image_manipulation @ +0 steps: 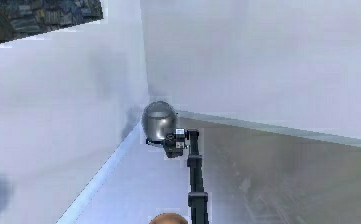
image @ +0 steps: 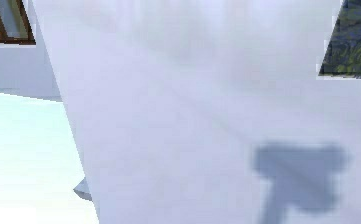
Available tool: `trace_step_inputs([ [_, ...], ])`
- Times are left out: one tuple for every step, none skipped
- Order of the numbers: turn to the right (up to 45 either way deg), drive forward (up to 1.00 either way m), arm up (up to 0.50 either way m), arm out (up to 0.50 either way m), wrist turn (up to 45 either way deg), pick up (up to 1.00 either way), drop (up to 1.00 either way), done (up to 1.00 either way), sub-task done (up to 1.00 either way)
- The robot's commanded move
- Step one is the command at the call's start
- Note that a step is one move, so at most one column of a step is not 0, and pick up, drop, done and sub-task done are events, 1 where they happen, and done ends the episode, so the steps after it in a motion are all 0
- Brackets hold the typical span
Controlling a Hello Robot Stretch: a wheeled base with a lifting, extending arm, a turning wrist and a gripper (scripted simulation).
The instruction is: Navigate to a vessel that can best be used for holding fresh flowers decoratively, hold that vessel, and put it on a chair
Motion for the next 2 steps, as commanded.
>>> trace_step_inputs([
  [0.0, 0.0, 0.1, 0.0, 0.0, 0.0, 0.0, 0.0, 0.0],
  [0.0, 0.0, 0.24, 0.0, 0.0, 0.0, 0.0, 0.0, 0.0],
])
